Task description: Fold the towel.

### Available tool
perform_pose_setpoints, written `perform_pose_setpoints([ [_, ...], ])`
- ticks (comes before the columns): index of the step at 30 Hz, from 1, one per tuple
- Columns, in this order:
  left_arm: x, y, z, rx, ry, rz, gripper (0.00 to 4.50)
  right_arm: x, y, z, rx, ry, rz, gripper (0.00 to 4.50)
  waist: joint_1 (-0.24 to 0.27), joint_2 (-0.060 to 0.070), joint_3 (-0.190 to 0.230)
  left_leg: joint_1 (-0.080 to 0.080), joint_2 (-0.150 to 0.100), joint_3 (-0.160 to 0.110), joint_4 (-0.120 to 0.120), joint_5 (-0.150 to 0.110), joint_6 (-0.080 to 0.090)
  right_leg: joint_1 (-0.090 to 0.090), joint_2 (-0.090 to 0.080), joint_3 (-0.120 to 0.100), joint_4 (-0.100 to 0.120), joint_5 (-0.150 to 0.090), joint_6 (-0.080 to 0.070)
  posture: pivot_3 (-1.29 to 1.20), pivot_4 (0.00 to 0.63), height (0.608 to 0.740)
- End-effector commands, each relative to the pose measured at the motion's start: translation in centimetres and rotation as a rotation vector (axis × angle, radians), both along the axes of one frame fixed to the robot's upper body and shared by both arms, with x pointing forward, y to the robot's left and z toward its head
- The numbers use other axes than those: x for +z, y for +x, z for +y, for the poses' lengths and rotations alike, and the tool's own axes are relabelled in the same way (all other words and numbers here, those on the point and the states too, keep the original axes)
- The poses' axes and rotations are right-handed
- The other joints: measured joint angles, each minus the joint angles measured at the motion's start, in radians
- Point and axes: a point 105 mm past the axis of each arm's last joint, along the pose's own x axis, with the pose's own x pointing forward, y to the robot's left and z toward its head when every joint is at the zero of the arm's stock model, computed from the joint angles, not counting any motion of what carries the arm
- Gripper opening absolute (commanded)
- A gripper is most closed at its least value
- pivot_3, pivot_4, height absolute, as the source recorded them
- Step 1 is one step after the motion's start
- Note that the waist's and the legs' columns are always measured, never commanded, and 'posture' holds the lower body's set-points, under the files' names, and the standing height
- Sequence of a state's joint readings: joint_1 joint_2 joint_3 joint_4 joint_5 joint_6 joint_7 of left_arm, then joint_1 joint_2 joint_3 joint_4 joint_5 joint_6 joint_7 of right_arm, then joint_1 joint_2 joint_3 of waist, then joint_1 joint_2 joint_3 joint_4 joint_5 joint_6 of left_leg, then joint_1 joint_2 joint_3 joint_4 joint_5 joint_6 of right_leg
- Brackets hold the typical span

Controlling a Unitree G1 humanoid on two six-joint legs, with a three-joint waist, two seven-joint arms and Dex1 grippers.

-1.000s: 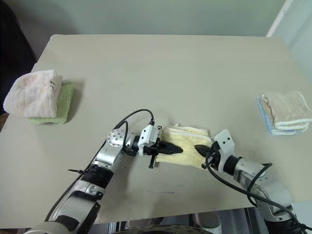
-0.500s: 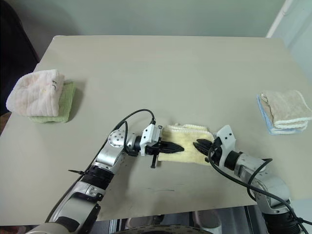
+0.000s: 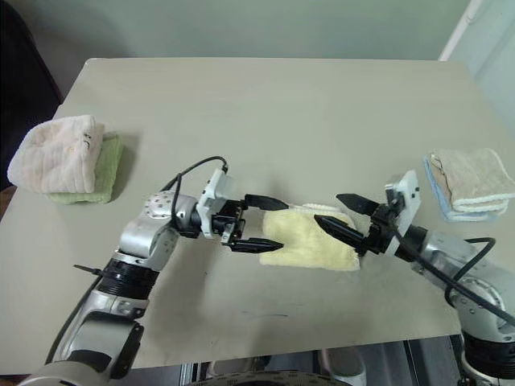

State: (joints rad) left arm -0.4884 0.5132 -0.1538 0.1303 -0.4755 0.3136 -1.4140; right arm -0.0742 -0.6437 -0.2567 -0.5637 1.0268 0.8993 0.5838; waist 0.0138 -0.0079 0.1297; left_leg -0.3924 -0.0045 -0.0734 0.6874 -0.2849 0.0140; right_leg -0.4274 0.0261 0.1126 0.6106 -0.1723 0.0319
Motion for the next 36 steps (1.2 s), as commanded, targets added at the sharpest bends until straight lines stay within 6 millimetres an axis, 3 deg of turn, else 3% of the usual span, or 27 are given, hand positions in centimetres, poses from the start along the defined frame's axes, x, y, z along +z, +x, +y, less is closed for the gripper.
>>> perform_pose_setpoints([
  [1,0.5,-0.1,1.0,0.006,0.019,0.017,4.48,0.2,-0.3,-1.4,-0.006,-0.010,0.055,4.50,0.001,0.000,0.000,0.000,0.000,0.000,0.000,0.000,0.000,0.000,0.000,0.000,0.000,0.000,0.000,0.00,0.150,0.740],
  [8,0.2,-0.6,3.4,0.049,0.080,0.185,4.48,-2.5,-0.3,-5.0,-0.050,-0.113,0.341,4.50,0.001,0.000,0.000,-0.001,0.000,0.001,-0.004,0.000,-0.001,-0.003,-0.001,0.000,0.000,0.000,0.003,0.00,0.150,0.740],
  [16,2.1,1.4,2.5,0.150,-0.070,-0.024,4.48,-4.7,-0.1,-5.8,-0.022,-0.093,0.500,4.50,0.003,0.000,0.000,-0.001,0.000,0.000,-0.005,-0.002,0.001,-0.004,0.000,0.000,0.001,0.000,0.005,0.00,0.150,0.740],
  [23,2.9,2.3,1.4,0.215,-0.142,-0.210,4.48,-6.7,0.6,-4.0,0.046,-0.054,0.572,4.50,-0.002,0.000,0.000,-0.001,0.000,0.001,-0.003,-0.003,0.004,-0.004,0.000,0.000,0.001,0.002,0.007,0.00,0.150,0.740],
  [29,2.7,1.8,1.0,0.217,-0.154,-0.207,4.48,-6.3,1.7,-1.8,0.104,0.059,0.598,4.50,-0.010,0.000,0.000,0.000,0.001,0.001,-0.003,-0.002,0.005,-0.003,0.001,0.000,0.001,0.005,0.007,0.00,0.150,0.740],
  [36,2.5,1.3,1.1,0.220,-0.146,-0.209,4.48,-6.8,1.2,0.0,0.186,0.074,0.652,4.50,-0.010,0.000,0.000,0.000,0.001,0.001,-0.002,-0.001,0.005,-0.003,0.001,0.000,0.002,0.005,0.007,0.00,0.150,0.740],
])
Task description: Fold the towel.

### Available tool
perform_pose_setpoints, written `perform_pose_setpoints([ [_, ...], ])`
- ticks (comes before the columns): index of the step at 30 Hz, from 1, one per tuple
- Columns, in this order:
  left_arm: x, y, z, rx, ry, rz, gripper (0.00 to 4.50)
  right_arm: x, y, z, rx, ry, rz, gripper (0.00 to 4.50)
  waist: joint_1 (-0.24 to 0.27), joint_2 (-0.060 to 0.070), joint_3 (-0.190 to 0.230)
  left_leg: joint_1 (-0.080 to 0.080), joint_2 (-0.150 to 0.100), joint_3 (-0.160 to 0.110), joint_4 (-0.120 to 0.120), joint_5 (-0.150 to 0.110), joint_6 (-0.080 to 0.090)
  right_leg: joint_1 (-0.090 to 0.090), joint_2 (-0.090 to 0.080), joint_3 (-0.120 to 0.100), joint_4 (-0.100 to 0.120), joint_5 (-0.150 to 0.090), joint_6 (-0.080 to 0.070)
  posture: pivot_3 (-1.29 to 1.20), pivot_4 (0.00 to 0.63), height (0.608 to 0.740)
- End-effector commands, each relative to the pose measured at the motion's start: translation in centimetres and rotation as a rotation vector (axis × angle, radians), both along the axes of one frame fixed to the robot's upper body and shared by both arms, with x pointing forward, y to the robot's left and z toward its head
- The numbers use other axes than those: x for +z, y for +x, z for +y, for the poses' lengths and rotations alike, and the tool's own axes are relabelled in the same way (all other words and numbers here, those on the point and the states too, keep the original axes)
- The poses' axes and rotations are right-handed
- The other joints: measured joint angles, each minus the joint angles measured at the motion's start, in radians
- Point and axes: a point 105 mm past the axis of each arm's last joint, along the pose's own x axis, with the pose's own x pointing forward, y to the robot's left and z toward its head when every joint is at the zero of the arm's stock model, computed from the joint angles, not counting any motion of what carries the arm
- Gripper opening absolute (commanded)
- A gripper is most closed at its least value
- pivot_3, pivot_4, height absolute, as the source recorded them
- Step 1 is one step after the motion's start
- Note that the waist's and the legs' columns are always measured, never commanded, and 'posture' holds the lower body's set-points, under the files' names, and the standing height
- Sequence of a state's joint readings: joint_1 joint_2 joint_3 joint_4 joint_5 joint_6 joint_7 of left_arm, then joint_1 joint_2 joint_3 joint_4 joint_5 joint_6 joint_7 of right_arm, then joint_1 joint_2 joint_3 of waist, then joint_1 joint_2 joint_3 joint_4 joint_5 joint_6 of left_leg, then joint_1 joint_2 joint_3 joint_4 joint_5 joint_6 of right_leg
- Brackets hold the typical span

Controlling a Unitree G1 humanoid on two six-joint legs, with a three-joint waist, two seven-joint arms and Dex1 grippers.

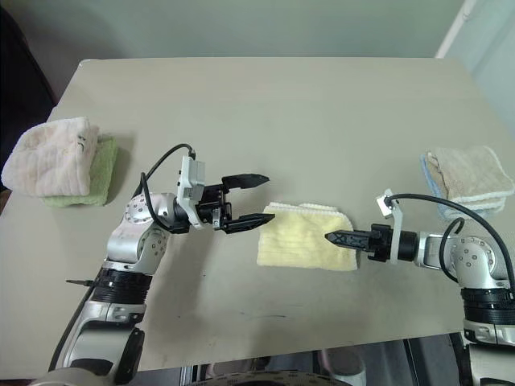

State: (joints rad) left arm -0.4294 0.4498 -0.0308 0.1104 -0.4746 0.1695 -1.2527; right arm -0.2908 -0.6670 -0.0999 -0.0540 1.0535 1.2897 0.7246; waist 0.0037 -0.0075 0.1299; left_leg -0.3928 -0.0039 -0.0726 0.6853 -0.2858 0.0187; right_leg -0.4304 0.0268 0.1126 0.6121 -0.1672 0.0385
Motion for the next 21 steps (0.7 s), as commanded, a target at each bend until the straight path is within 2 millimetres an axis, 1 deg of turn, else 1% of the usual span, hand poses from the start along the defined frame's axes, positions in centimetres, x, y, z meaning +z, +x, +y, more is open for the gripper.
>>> perform_pose_setpoints([
  [1,0.9,-0.5,-0.1,-0.007,0.000,-0.054,4.48,0.2,-0.5,1.2,0.067,0.021,0.019,4.50,0.000,0.000,0.000,0.000,0.000,0.000,0.000,0.000,0.000,0.000,0.000,0.000,0.000,0.000,0.000,0.00,0.150,0.740],
  [6,0.5,-0.7,0.0,-0.006,0.015,-0.051,4.48,-0.2,-0.9,2.1,0.124,0.017,0.039,4.50,-0.002,0.000,0.000,0.000,0.000,0.000,0.000,0.000,0.000,0.000,0.000,0.000,0.000,0.000,-0.001,0.00,0.150,0.740],
  [8,0.3,-0.6,0.0,-0.003,0.023,-0.055,4.50,-0.4,-0.9,2.5,0.139,0.003,0.034,4.13,-0.003,0.000,0.000,0.000,0.000,0.000,0.000,0.000,0.000,0.000,0.000,0.000,0.000,0.000,-0.001,0.00,0.150,0.740],
  [10,0.2,-0.7,-0.1,-0.006,0.030,-0.057,4.50,-0.7,-0.8,2.7,0.143,-0.006,0.027,3.58,-0.003,0.000,0.000,0.000,0.000,0.000,0.000,0.000,0.000,0.000,0.000,0.000,0.000,0.000,-0.002,0.00,0.150,0.740],
  [15,-0.2,-0.7,-0.2,-0.004,0.040,-0.057,4.50,-0.8,-0.2,2.5,0.110,-0.003,0.015,1.75,-0.003,0.000,0.000,0.000,0.000,0.000,-0.001,0.000,0.000,-0.001,0.000,-0.001,0.000,0.000,-0.002,0.00,0.150,0.740],
  [19,-0.2,-0.6,-0.3,-0.008,0.039,-0.058,4.50,-1.1,-0.2,2.3,0.092,-0.003,0.014,0.35,-0.004,-0.001,-0.001,0.000,0.001,0.000,0.000,0.000,0.000,0.000,0.000,-0.001,0.000,0.001,-0.002,0.00,0.150,0.740],
  [20,-0.3,-0.5,-0.3,-0.009,0.038,-0.059,4.50,-0.9,-0.1,2.2,0.083,0.007,0.008,0.05,-0.006,-0.001,-0.001,0.000,0.001,0.000,0.000,0.000,0.000,0.000,0.000,-0.001,0.000,0.001,-0.003,0.00,0.150,0.740],
  [21,-0.3,-0.5,-0.3,-0.010,0.037,-0.058,4.50,-0.6,0.0,2.2,0.074,0.017,0.000,0.02,-0.006,-0.001,-0.001,0.001,0.001,0.000,0.001,0.000,0.000,0.001,0.000,-0.001,0.000,0.002,-0.003,0.00,0.150,0.740],
])
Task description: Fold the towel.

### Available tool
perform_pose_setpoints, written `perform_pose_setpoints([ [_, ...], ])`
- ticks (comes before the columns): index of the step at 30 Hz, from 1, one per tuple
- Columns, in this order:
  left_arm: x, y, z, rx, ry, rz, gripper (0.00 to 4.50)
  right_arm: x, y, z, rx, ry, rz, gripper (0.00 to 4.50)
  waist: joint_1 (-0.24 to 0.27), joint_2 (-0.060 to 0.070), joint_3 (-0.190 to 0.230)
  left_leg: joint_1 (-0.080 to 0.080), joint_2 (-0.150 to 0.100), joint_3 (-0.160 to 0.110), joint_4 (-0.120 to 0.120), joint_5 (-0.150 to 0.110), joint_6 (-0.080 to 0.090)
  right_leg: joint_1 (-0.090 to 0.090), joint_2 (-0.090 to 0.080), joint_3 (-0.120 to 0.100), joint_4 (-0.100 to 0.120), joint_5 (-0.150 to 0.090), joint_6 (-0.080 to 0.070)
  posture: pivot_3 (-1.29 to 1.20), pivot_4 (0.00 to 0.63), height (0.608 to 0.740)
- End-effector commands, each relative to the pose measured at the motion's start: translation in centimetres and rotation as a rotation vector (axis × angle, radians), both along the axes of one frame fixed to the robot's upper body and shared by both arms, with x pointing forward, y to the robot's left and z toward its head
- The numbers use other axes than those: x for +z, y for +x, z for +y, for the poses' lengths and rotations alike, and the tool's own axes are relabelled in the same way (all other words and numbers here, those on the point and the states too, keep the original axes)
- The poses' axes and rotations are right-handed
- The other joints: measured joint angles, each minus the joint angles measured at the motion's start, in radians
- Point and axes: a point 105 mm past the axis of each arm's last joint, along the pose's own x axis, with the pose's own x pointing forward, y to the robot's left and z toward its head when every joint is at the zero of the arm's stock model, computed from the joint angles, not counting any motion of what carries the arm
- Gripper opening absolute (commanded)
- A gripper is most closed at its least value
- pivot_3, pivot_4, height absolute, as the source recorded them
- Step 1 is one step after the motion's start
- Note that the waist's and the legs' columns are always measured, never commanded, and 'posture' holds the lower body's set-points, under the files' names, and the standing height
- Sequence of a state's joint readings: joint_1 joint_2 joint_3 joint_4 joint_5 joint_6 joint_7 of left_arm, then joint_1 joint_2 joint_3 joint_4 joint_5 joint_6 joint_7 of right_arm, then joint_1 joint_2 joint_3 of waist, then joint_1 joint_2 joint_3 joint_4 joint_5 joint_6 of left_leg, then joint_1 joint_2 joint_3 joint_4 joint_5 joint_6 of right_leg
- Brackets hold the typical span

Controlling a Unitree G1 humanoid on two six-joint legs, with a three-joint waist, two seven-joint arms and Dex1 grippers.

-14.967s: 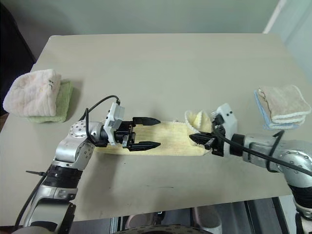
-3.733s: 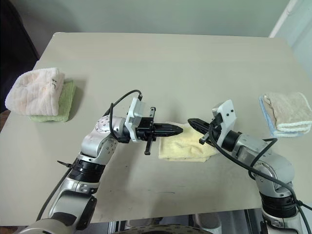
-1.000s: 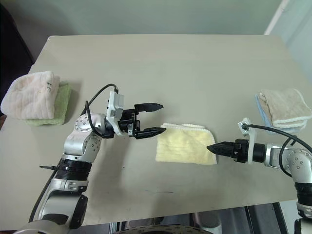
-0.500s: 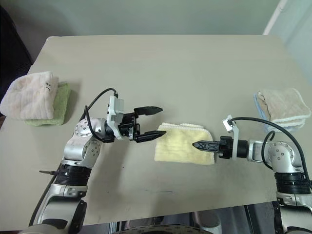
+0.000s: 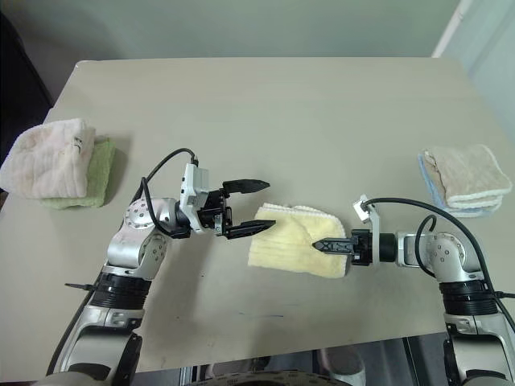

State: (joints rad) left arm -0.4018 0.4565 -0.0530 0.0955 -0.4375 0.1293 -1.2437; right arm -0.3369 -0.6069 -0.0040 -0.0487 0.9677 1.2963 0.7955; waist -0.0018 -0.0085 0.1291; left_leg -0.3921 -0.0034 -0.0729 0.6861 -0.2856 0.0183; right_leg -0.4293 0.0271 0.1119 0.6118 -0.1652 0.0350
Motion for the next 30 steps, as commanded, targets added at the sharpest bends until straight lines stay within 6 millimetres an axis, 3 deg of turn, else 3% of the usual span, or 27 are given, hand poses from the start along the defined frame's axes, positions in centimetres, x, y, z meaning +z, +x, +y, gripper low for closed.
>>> perform_pose_setpoints([
  [1,0.5,-0.1,-0.2,-0.016,-0.009,-0.036,4.50,0.4,0.4,-0.4,-0.045,0.019,-0.023,0.02,0.000,0.000,0.000,0.000,0.000,0.000,0.001,0.000,0.000,0.000,0.000,0.000,0.000,0.000,-0.001,0.00,0.150,0.740],
  [8,0.5,0.3,-0.3,-0.019,-0.016,-0.033,4.50,2.9,0.0,-1.0,-0.052,0.045,-0.104,0.02,0.002,0.001,0.001,-0.001,0.000,0.000,0.001,0.001,0.001,0.000,0.000,0.000,0.000,0.002,-0.008,0.00,0.150,0.740],
  [15,0.3,1.8,0.8,0.058,-0.056,-0.016,4.50,9.1,1.4,-3.7,-0.233,0.095,-0.349,0.02,0.003,0.002,0.001,-0.001,-0.001,0.000,0.001,0.002,0.001,0.000,0.000,0.001,0.000,0.003,-0.008,0.00,0.150,0.740],
  [20,0.1,2.6,0.9,0.089,-0.083,-0.002,4.50,11.7,1.7,-5.5,-0.393,0.114,-0.454,0.02,0.003,0.002,0.001,-0.002,-0.001,0.000,-0.001,0.002,0.001,-0.001,0.000,0.001,0.000,0.002,-0.007,0.00,0.150,0.740],
  [26,-0.4,2.7,-0.3,0.059,-0.081,0.007,4.50,15.3,3.7,-10.2,-0.722,0.125,-0.581,0.02,0.004,0.002,0.001,-0.003,-0.001,0.000,0.000,0.002,0.001,-0.003,0.000,0.001,-0.001,0.004,0.001,0.00,0.150,0.740],
  [30,-0.5,2.9,-1.3,0.048,-0.085,0.001,4.50,17.8,5.1,-14.8,-0.997,0.138,-0.636,0.02,0.004,0.002,0.001,-0.004,-0.001,0.000,0.000,0.001,0.003,-0.003,-0.001,0.001,-0.001,0.003,0.003,0.00,0.150,0.740],
])
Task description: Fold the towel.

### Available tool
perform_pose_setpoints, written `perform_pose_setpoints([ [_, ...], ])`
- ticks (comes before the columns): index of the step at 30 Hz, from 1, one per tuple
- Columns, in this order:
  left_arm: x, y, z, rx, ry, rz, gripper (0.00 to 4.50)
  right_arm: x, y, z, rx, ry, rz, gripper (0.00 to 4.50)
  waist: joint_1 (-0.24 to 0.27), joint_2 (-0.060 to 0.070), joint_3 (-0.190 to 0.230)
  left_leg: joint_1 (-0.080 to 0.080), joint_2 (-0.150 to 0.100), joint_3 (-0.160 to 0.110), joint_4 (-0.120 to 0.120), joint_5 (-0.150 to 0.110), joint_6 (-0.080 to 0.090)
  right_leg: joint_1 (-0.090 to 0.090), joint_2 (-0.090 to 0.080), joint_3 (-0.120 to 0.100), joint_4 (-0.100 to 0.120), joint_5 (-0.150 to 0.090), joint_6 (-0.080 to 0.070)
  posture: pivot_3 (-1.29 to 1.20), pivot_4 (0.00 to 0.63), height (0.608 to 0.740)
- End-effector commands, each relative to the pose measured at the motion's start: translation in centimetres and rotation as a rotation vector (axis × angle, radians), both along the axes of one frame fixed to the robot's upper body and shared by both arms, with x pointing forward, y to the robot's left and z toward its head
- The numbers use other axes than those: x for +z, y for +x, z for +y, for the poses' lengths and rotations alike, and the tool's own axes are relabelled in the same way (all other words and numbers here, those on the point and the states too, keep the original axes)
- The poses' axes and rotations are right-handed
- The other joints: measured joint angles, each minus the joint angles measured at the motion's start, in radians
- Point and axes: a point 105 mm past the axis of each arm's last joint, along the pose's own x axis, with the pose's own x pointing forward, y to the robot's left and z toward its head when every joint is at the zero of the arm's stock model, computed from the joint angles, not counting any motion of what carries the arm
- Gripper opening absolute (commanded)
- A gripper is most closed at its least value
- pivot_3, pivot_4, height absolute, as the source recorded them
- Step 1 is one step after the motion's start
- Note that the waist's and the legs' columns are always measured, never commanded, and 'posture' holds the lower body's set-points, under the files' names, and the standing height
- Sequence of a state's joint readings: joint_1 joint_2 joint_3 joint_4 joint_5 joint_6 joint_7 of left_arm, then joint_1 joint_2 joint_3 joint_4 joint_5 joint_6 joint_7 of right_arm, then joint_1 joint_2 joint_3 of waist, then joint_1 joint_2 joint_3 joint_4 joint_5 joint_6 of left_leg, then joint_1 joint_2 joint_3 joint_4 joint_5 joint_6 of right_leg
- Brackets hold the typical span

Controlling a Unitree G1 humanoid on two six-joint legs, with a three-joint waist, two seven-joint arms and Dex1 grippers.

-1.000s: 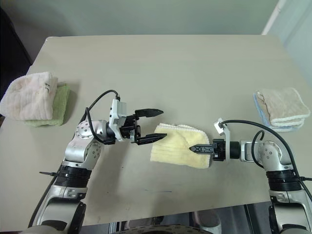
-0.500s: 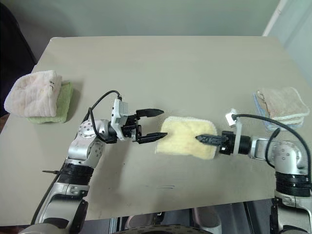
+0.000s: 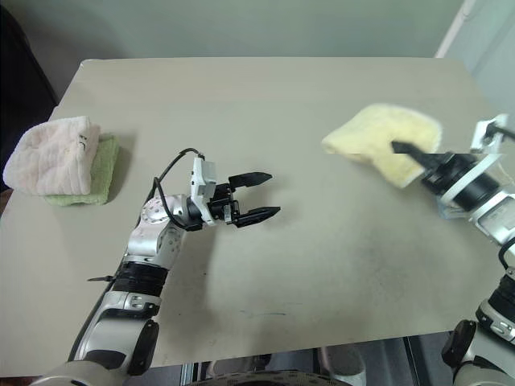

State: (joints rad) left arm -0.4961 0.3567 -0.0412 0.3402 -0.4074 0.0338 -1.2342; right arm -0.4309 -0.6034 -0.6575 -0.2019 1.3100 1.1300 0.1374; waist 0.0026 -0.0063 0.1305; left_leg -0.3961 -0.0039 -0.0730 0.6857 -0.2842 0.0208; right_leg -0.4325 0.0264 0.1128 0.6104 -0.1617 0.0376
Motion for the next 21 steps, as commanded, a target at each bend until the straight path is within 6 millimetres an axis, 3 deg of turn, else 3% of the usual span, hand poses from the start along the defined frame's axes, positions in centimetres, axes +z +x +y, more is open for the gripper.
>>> perform_pose_setpoints([
  [1,0.7,0.3,-0.8,-0.011,-0.008,-0.044,4.50,3.2,0.4,-4.5,-0.239,0.063,-0.095,0.02,0.001,0.000,0.000,0.000,0.000,0.000,0.000,0.000,0.000,0.000,0.000,0.000,0.000,0.000,0.000,0.00,0.150,0.740],
  [8,0.2,0.2,-2.0,-0.036,-0.017,-0.043,4.50,3.5,-0.2,-10.5,-0.530,0.156,-0.085,0.02,0.005,0.003,0.001,-0.003,0.000,-0.001,-0.002,-0.001,0.002,-0.002,-0.001,0.000,0.000,0.000,0.004,0.00,0.150,0.740],
  [17,-0.9,0.2,-2.3,-0.054,-0.005,-0.041,4.50,0.8,-1.3,-12.0,-0.619,0.195,-0.020,0.02,0.006,0.008,0.000,-0.004,0.000,0.000,-0.001,-0.002,0.003,-0.003,-0.001,0.000,0.000,-0.001,0.005,0.00,0.150,0.740],
  [21,-1.1,0.2,-2.2,-0.056,-0.004,-0.042,4.50,0.7,-1.5,-12.1,-0.626,0.197,-0.019,0.02,0.005,0.011,0.001,-0.004,0.000,0.001,0.000,-0.002,0.003,-0.003,-0.001,0.000,0.000,0.000,0.005,0.00,0.150,0.740],
])
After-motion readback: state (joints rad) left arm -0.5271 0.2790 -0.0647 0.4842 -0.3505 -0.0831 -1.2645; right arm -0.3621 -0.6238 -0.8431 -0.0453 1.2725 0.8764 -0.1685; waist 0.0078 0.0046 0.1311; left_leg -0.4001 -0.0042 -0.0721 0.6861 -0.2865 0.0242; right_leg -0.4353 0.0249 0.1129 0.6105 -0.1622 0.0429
